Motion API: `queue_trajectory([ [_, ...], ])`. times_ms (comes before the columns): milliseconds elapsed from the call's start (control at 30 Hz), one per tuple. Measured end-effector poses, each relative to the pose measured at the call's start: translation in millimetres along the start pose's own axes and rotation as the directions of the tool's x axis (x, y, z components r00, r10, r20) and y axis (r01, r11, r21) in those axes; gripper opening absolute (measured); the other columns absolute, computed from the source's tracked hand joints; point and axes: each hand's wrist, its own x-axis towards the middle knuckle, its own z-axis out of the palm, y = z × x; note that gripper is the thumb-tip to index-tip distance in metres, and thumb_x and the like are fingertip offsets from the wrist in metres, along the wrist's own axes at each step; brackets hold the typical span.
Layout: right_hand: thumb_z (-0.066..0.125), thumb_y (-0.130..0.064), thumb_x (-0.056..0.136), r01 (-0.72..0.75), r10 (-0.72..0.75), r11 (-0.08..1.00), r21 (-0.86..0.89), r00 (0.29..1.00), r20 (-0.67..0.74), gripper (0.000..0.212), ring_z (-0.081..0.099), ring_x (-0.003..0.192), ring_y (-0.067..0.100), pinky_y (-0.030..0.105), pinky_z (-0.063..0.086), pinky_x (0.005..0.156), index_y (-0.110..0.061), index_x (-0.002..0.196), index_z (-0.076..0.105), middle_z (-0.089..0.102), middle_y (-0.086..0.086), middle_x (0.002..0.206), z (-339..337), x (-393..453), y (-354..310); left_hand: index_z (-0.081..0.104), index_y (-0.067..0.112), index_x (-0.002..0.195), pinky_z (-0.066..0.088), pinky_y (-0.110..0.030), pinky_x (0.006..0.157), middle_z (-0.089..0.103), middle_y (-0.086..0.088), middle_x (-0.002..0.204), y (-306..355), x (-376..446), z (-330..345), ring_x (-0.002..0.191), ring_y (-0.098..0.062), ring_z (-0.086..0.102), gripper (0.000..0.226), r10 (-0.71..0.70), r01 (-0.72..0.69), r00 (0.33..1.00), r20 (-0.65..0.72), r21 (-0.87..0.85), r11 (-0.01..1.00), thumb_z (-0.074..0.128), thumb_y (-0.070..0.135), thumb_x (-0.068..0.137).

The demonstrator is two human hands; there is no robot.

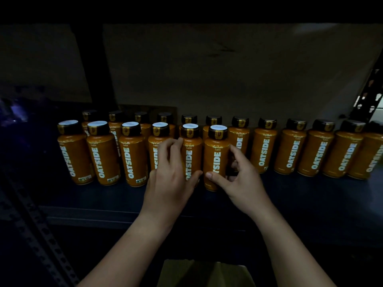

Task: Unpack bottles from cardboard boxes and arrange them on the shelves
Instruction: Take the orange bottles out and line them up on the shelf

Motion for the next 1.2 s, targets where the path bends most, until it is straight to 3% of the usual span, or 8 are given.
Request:
queue_trajectory([
  [367, 0.078, -0.03, 0.086, -0.003, 0.003, 1.0, -0.022, 1.0, 0.011, 0.098, 0.03, 0.132, -0.001, 0.032, 0.041, 0.109, -0.037, 0.159, 0.014, 0.028, -0.008, 0.162, 1, -3, -5, 0.042, 0.009, 0.145, 0.059, -0.037, 0.073, 0.044, -0.012, 0.143, -1, 1, -2, 0.115, -0.032, 0.064, 0.086, 0.018, -0.019, 1.0, 0.017, 0.069, 0.997, 0.086, 0.037, 0.077],
  [600, 0.082, -0.037, 0.082, -0.018, 0.015, 0.997, -0.071, 0.999, -0.05, 0.107, 0.046, 0.127, 0.005, 0.042, 0.048, 0.106, -0.041, 0.159, 0.007, 0.041, -0.012, 0.147, -2, -16, -6, 0.048, 0.011, 0.14, 0.058, -0.031, 0.053, 0.049, -0.012, 0.13, 3, -4, -14, 0.088, -0.028, 0.071, 0.07, 0.093, -0.088, 0.995, -0.033, 0.143, 0.986, 0.077, 0.043, 0.086],
  [733, 0.08, -0.041, 0.083, 0.03, -0.069, 0.988, -0.152, 0.963, -0.261, 0.079, 0.047, 0.111, 0.004, 0.02, 0.041, 0.096, -0.038, 0.146, 0.032, 0.048, -0.012, 0.118, 0, -49, -10, 0.059, 0.011, 0.109, 0.045, -0.021, 0.047, 0.057, 0.0, 0.093, 12, -20, -24, 0.067, -0.014, 0.061, 0.033, 0.257, -0.25, 0.961, -0.102, 0.074, 0.965, 0.073, 0.036, 0.093],
  [833, 0.079, -0.031, 0.086, 0.184, -0.24, 0.964, -0.19, 0.909, -0.34, 0.049, 0.051, 0.095, 0.006, 0.009, 0.038, 0.08, -0.028, 0.124, 0.047, 0.049, -0.006, 0.098, 5, -90, -11, 0.058, 0.013, 0.09, 0.04, -0.023, 0.044, 0.043, 0.015, 0.069, 21, -41, -31, 0.054, -0.005, 0.045, 0.022, 0.245, -0.257, 0.961, -0.129, -0.085, 0.963, 0.069, 0.031, 0.095],
  [933, 0.078, -0.018, 0.087, 0.288, -0.341, 0.928, -0.237, 0.913, -0.225, 0.036, 0.053, 0.085, 0.013, 0.016, 0.043, 0.075, -0.019, 0.113, 0.054, 0.05, -0.004, 0.09, 16, -131, 6, 0.057, 0.015, 0.087, 0.04, -0.028, 0.043, 0.041, 0.014, 0.059, 29, -83, -24, 0.05, -0.004, 0.039, 0.02, 0.182, -0.185, 0.983, -0.035, -0.223, 0.957, 0.065, 0.031, 0.095],
  [1000, 0.074, -0.014, 0.086, 0.259, -0.286, 0.94, -0.222, 0.953, -0.099, 0.032, 0.055, 0.086, 0.014, 0.024, 0.048, 0.075, -0.017, 0.112, 0.056, 0.053, -0.004, 0.091, 24, -153, 28, 0.057, 0.018, 0.091, 0.045, -0.032, 0.047, 0.048, 0.012, 0.06, 28, -113, -11, 0.052, -0.006, 0.047, 0.017, 0.131, -0.074, 0.977, 0.167, -0.313, 0.947, 0.064, 0.034, 0.093],
  [1100, 0.071, -0.019, 0.086, 0.041, 0.003, 0.951, -0.307, 0.99, 0.142, 0.034, 0.057, 0.095, 0.014, 0.035, 0.053, 0.082, -0.021, 0.116, 0.055, 0.056, -0.006, 0.099, 37, -185, 78, 0.058, 0.022, 0.099, 0.056, -0.037, 0.065, 0.063, 0.009, 0.075, 18, -166, 21, 0.069, -0.005, 0.062, 0.016, -0.01, 0.26, 0.791, 0.612, -0.321, 0.911, 0.066, 0.034, 0.092],
  [1200, 0.073, -0.02, 0.088, -0.129, 0.273, 0.897, -0.422, 0.914, 0.301, 0.039, 0.06, 0.103, 0.015, 0.023, 0.046, 0.085, -0.016, 0.124, 0.057, 0.057, -0.007, 0.104, 53, -207, 132, 0.063, 0.019, 0.11, 0.057, -0.037, 0.082, 0.068, 0.007, 0.09, -3, -216, 60, 0.087, -0.013, 0.068, 0.021, -0.104, 0.396, 0.523, 0.846, -0.133, 0.908, 0.069, 0.028, 0.092],
])
